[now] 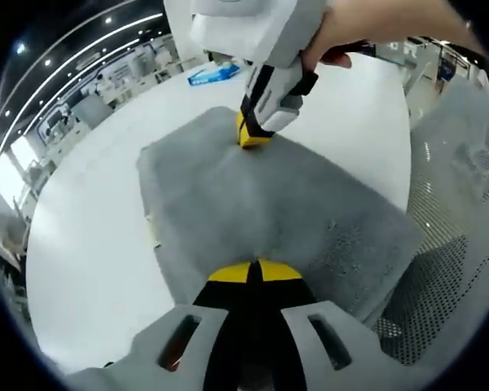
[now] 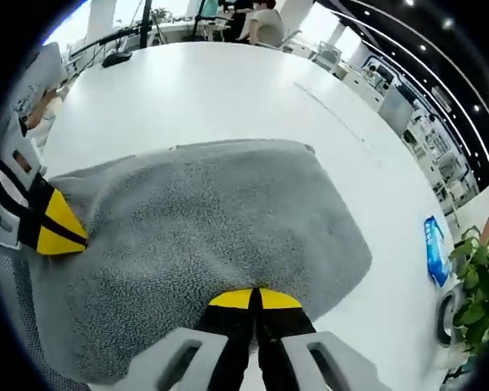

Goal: Open the folded towel by lifting each exposed corner and separating the folded layers until the towel lies flat within the target outline without major curled edges

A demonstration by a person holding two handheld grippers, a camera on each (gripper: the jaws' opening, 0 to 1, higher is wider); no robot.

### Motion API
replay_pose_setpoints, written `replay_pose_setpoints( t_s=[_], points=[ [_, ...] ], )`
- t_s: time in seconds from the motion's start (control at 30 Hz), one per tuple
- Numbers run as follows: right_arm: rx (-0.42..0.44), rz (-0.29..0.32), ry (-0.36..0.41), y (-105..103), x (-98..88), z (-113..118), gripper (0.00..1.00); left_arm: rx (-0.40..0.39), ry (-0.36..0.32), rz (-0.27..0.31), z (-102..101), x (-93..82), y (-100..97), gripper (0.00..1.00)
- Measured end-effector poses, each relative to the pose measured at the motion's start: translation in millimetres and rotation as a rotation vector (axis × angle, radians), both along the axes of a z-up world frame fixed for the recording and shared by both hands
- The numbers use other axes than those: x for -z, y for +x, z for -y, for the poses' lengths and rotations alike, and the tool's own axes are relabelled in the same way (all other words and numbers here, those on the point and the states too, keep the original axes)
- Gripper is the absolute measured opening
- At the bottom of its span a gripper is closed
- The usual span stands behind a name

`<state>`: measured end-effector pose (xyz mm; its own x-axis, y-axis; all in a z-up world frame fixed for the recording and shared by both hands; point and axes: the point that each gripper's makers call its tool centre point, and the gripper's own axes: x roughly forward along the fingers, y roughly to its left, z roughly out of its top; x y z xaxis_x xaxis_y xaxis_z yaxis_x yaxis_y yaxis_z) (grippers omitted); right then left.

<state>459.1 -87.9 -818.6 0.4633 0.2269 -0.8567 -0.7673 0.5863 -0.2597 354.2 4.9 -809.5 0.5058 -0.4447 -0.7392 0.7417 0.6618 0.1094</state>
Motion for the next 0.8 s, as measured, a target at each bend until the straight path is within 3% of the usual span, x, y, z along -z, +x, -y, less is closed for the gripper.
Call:
replay_pose_setpoints(
  t_s=[0.07,0.2,0.3,0.47,0.7,0.8],
  points=[
    [-0.013,0.015,0.009,3.4,0.5,-3.4,0.00,0.003,-0.004,-0.017,1.1,0.3,0.7,0.01],
    [-0.018,-0.017,-0.013,6.1,2.0,-3.7,0.00,0.013,0.026,-0.011,2.7,1.1,-1.7,0.01],
    [-0.045,0.004,-0.021,8.6,2.1,-8.9,0.00,0.014,0.022,-0.013,3.3,0.8,-1.8,0.01],
    [-0.063,0.001,-0.042,12.2,2.0,-13.5,0.00,0.014,-0.032,-0.023,3.5,0.7,-2.9,0.01],
    [-0.065,0.004,-0.050,15.2,1.2,-21.8,0.00,-0.052,-0.185,-0.086,2.2,1.1,-2.3,0.01],
    [-0.082,0.017,-0.076,15.1,1.7,-21.4,0.00,-0.052,-0.201,-0.076,1.2,1.6,-3.1,0.01]
  ],
)
